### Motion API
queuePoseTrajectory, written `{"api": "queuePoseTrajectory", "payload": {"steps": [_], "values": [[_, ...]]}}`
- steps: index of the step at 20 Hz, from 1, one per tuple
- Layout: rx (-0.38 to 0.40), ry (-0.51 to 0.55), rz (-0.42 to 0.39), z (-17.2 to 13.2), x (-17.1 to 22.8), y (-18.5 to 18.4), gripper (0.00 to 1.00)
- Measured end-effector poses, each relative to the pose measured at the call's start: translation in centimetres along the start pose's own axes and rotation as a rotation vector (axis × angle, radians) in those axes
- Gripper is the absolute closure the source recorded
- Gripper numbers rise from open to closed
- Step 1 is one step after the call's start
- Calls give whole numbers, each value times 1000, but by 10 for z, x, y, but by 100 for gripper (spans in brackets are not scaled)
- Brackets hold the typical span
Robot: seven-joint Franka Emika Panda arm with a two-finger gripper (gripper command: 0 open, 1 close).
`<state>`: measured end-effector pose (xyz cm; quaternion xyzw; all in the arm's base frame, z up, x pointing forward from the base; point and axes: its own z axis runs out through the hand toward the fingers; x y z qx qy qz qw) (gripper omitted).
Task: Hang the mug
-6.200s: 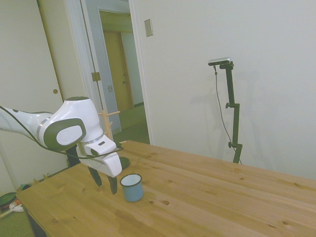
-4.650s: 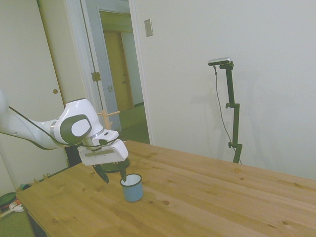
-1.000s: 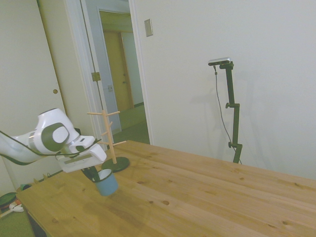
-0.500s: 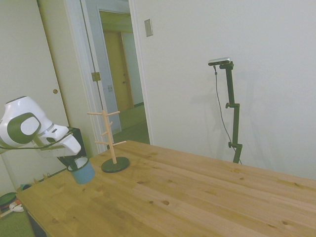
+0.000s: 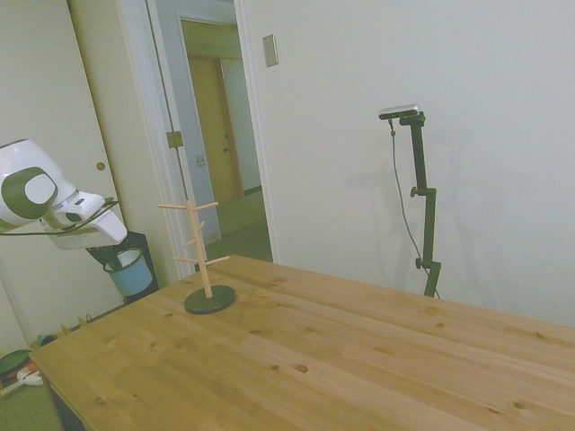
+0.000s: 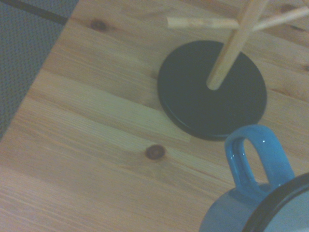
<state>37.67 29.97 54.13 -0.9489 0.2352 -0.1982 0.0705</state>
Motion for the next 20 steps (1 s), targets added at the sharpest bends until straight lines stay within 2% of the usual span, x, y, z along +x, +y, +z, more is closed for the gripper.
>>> {"api": "queuePoseTrajectory", "payload": {"steps": [8,20], "values": [[41,-16,20,-31,9,-55,100],[78,-37,86,-60,58,-80,100]]}}
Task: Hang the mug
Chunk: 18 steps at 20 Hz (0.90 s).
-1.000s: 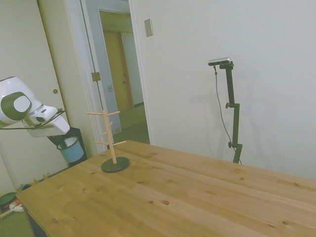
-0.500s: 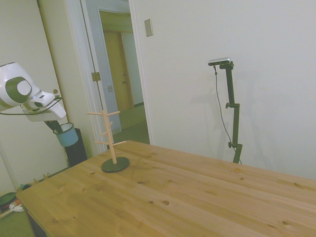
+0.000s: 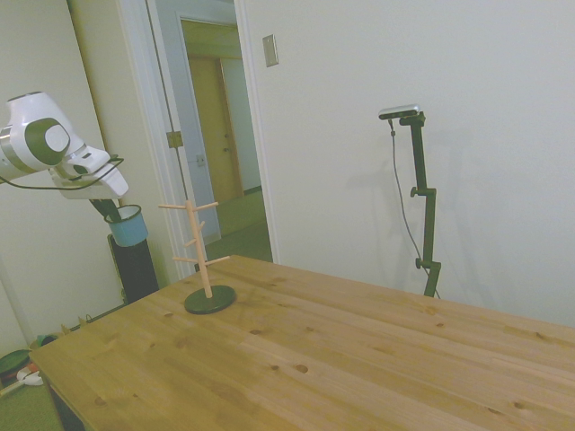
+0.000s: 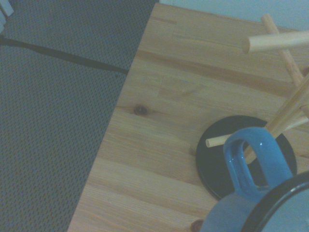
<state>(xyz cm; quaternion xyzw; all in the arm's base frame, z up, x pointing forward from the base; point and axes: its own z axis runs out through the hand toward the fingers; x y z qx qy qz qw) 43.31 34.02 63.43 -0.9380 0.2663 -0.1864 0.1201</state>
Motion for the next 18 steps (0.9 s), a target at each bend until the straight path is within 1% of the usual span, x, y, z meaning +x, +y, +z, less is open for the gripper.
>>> {"api": "queuePoseTrajectory", "payload": {"steps": [10,14,18], "values": [[9,1,58,-13,39,7,100],[15,-7,70,-16,56,14,100],[10,-9,69,-16,61,17,100]]}}
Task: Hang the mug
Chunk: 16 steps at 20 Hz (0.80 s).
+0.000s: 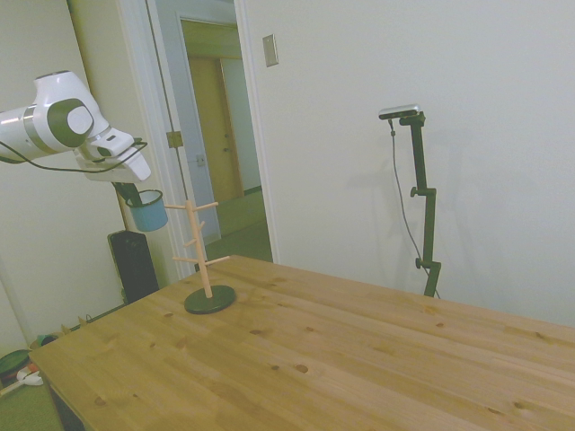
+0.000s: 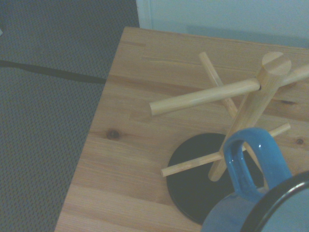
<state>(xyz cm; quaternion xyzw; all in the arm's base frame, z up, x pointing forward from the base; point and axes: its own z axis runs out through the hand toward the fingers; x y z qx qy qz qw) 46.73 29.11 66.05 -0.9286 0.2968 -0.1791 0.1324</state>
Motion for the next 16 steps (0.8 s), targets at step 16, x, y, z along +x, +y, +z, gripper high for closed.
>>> {"api": "queuePoseTrajectory", "payload": {"steps": [16], "values": [[7,-25,-37,7,-15,-23,100]]}}
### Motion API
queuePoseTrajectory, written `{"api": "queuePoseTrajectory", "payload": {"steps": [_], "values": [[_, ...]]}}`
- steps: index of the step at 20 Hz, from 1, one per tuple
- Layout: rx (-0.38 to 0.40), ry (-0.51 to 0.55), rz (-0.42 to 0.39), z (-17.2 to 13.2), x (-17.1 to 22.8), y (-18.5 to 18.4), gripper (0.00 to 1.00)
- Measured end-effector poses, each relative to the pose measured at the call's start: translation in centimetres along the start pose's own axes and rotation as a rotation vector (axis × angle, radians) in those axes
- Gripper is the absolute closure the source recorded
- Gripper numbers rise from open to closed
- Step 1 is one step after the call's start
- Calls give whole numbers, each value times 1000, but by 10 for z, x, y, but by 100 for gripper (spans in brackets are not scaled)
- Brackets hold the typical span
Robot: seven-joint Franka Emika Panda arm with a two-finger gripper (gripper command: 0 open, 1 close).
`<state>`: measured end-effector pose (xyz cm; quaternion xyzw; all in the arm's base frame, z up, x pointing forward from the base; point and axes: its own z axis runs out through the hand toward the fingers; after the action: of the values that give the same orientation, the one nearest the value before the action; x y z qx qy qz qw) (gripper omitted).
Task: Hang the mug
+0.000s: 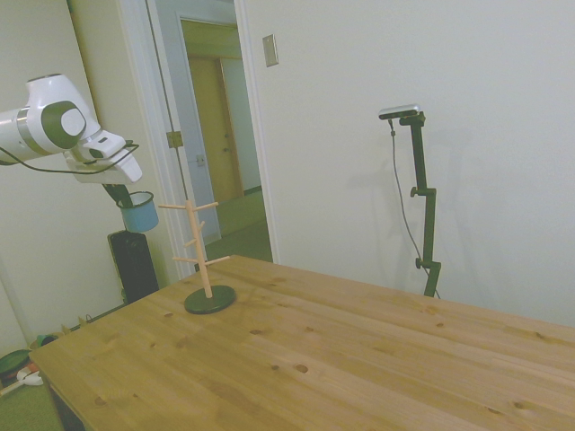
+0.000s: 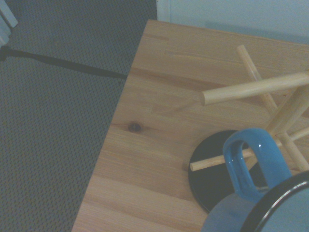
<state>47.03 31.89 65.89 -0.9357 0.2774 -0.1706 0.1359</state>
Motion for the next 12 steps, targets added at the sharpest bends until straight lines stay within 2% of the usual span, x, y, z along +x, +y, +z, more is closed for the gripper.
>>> {"api": "queuePoseTrajectory", "payload": {"steps": [12], "values": [[-6,-13,13,8,14,-7,100]]}}
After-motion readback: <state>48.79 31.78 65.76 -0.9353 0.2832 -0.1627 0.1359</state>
